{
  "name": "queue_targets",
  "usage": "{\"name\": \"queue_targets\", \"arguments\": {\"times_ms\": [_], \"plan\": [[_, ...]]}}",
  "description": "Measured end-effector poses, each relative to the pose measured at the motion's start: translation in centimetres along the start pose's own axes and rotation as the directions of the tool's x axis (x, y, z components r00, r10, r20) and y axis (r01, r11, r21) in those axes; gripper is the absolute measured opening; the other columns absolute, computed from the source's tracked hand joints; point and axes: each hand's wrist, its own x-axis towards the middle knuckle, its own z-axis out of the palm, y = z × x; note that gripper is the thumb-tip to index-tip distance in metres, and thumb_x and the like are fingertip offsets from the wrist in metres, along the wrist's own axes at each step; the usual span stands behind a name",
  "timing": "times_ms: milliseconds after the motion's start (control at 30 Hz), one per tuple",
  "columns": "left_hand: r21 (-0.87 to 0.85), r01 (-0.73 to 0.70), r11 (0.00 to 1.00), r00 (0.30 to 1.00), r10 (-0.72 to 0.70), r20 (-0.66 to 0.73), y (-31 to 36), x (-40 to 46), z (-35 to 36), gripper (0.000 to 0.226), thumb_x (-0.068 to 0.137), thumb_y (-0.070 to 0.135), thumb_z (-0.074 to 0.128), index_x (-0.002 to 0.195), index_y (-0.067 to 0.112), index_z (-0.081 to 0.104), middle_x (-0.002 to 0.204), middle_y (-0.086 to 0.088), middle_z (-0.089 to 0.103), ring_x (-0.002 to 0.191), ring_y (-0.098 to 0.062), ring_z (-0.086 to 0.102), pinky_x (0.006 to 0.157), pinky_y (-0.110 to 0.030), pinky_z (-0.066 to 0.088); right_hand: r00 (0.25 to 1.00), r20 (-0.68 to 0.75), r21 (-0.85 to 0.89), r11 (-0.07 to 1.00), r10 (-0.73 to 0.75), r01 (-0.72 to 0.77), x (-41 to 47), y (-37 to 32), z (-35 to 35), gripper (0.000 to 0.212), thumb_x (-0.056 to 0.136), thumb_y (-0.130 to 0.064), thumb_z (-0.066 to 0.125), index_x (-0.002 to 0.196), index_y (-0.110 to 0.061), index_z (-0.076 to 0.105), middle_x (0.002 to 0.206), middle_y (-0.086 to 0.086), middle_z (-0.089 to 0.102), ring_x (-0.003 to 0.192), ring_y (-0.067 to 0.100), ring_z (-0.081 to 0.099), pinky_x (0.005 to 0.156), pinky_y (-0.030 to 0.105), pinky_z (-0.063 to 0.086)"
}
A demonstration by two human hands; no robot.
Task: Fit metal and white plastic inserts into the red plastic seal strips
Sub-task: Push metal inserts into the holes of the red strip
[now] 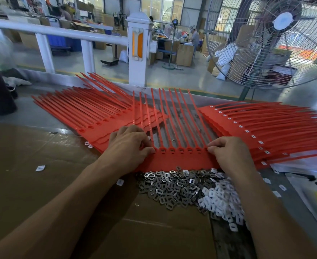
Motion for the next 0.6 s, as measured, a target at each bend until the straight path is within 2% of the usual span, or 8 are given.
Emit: {"name": "queue_targets", "arguments": {"times_ms": [133,233,300,400,600], "plan": [[0.001,-0.002,1.0,1.0,0.002,-0.001,0.0,0.0,0.0,0.008,0.091,0.053,0.065,0.091,0.045,0.063,0.133,0.019,0.047,0.127,-0.008,0.031,0.108,-0.036,0.02,1.0,-0.009,0.005,1.0,-0.02,0.02,-0.5,0.0,-0.6,0.013,0.097,-0.015,0.068,0.097,-0.024,0.078,0.098,-0.006,0.072,0.084,0.005,0.061,0.062,0.018,0.039],[0.008,0.001,1.0,1.0,-0.001,0.001,-0.1,0.1,0.0,0.011,0.091,0.053,0.065,0.094,0.043,0.065,0.134,0.018,0.046,0.127,-0.009,0.031,0.109,-0.037,0.02,0.99,0.016,0.012,0.99,-0.139,0.139,-1.2,-0.6,-1.3,0.012,0.096,-0.02,0.07,0.094,-0.029,0.078,0.095,-0.016,0.072,0.085,-0.002,0.061,0.067,0.012,0.036],[0.011,0.002,1.0,1.0,-0.002,0.005,-0.1,0.1,0.0,0.012,0.091,0.053,0.064,0.095,0.042,0.066,0.134,0.018,0.046,0.128,-0.009,0.031,0.11,-0.038,0.021,0.966,0.123,0.062,0.973,-0.229,0.223,-1.8,-1.2,-1.6,0.009,0.093,-0.027,0.075,0.089,-0.034,0.078,0.085,-0.024,0.072,0.086,-0.012,0.062,0.071,0.011,0.036],[0.009,0.001,1.0,1.0,-0.001,0.004,-0.1,0.1,0.1,0.01,0.091,0.053,0.065,0.093,0.043,0.065,0.134,0.018,0.046,0.128,-0.009,0.031,0.109,-0.037,0.02,0.882,0.33,0.046,0.939,-0.336,0.341,-2.7,-2.0,-1.2,0.009,0.09,-0.032,0.079,0.086,-0.04,0.077,0.086,-0.039,0.066,0.086,-0.021,0.059,0.075,0.015,0.039],[0.011,0.003,1.0,1.0,-0.003,0.0,0.0,0.1,0.1,0.009,0.09,0.053,0.066,0.088,0.046,0.061,0.134,0.018,0.047,0.129,-0.01,0.031,0.108,-0.038,0.019,0.782,0.483,0.034,0.901,-0.393,0.432,-3.7,-3.2,0.3,0.011,0.086,-0.03,0.083,0.087,-0.038,0.076,0.088,-0.027,0.07,0.083,-0.008,0.065,0.075,0.018,0.045]]}}
